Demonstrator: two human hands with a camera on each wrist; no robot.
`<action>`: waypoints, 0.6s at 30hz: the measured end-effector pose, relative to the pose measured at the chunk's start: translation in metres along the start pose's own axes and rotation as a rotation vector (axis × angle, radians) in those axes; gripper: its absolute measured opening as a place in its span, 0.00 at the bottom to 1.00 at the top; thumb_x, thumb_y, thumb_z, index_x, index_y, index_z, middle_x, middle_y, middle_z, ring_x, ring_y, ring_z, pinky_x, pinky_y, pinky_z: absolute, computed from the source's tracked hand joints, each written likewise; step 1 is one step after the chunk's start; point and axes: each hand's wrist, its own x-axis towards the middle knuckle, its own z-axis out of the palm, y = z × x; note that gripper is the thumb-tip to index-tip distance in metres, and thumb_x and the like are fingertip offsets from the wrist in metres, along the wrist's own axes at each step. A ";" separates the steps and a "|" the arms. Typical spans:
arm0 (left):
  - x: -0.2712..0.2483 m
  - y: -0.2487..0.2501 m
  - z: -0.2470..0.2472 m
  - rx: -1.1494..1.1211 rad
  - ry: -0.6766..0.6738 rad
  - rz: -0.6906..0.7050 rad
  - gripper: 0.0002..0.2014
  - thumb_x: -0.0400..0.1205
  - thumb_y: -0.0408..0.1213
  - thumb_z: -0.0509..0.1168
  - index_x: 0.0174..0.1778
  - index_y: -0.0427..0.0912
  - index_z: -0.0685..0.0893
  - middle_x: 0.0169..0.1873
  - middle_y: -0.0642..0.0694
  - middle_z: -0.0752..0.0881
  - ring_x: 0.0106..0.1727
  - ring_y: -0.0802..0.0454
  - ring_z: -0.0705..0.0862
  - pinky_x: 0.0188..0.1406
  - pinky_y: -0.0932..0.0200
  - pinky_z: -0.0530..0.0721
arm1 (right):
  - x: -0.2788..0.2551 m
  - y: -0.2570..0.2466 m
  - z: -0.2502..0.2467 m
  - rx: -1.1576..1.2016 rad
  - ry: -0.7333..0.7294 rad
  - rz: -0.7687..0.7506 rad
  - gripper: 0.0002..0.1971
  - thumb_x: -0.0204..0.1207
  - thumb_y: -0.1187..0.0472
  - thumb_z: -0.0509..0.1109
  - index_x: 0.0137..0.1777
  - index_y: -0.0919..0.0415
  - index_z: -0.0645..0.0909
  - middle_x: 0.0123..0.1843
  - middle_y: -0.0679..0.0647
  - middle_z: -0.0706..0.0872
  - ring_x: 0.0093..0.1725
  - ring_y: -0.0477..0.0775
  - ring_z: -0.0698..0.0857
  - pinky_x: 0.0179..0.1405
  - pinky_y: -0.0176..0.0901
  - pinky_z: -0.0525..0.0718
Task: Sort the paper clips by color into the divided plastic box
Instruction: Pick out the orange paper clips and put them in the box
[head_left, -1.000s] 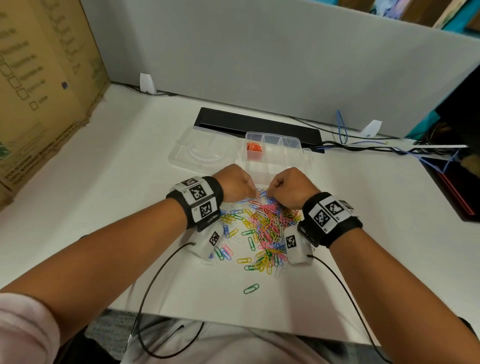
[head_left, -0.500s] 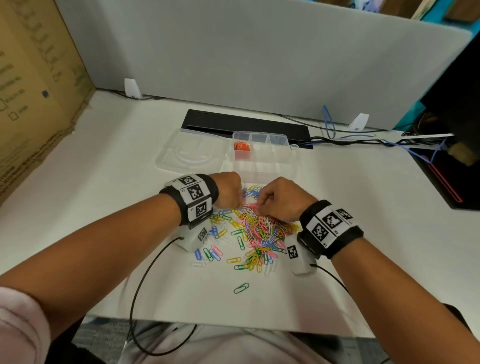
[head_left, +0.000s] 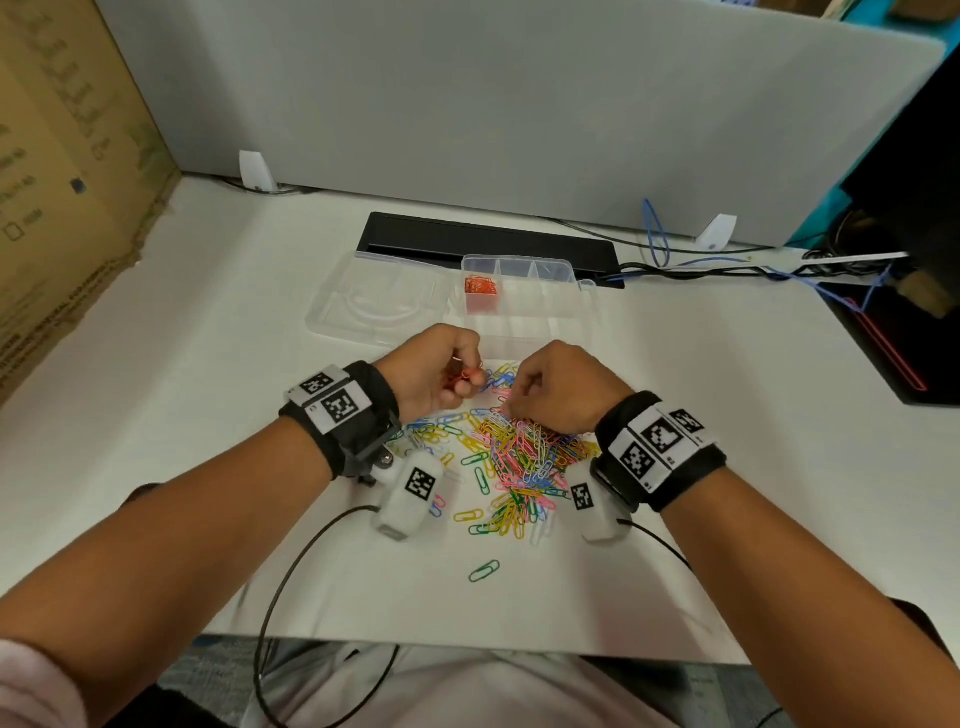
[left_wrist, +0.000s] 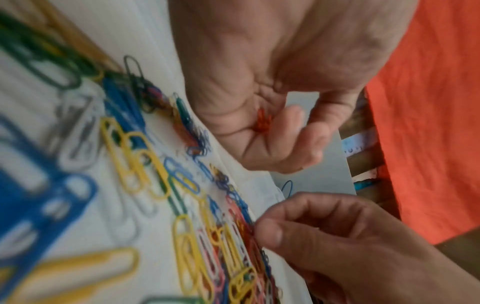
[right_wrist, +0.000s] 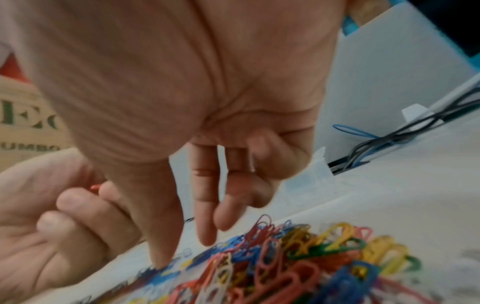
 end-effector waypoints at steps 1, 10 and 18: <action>-0.001 -0.001 0.003 0.032 -0.014 -0.009 0.09 0.74 0.28 0.54 0.28 0.40 0.69 0.24 0.45 0.77 0.20 0.55 0.66 0.15 0.68 0.62 | 0.001 -0.002 0.002 -0.068 -0.024 0.026 0.08 0.69 0.51 0.81 0.37 0.53 0.88 0.37 0.47 0.88 0.41 0.50 0.86 0.43 0.45 0.85; 0.005 -0.004 0.009 0.202 0.033 -0.008 0.08 0.76 0.25 0.55 0.36 0.33 0.80 0.26 0.44 0.84 0.21 0.55 0.72 0.15 0.67 0.68 | -0.003 0.011 -0.002 0.018 0.000 0.067 0.08 0.72 0.62 0.75 0.33 0.53 0.85 0.36 0.49 0.88 0.40 0.51 0.86 0.47 0.49 0.89; 0.015 0.006 0.008 0.840 0.052 0.202 0.02 0.75 0.33 0.74 0.40 0.43 0.93 0.34 0.53 0.89 0.40 0.58 0.83 0.44 0.66 0.80 | 0.010 -0.008 -0.002 -0.031 -0.018 -0.029 0.05 0.72 0.62 0.73 0.39 0.57 0.91 0.40 0.53 0.90 0.44 0.56 0.88 0.48 0.49 0.88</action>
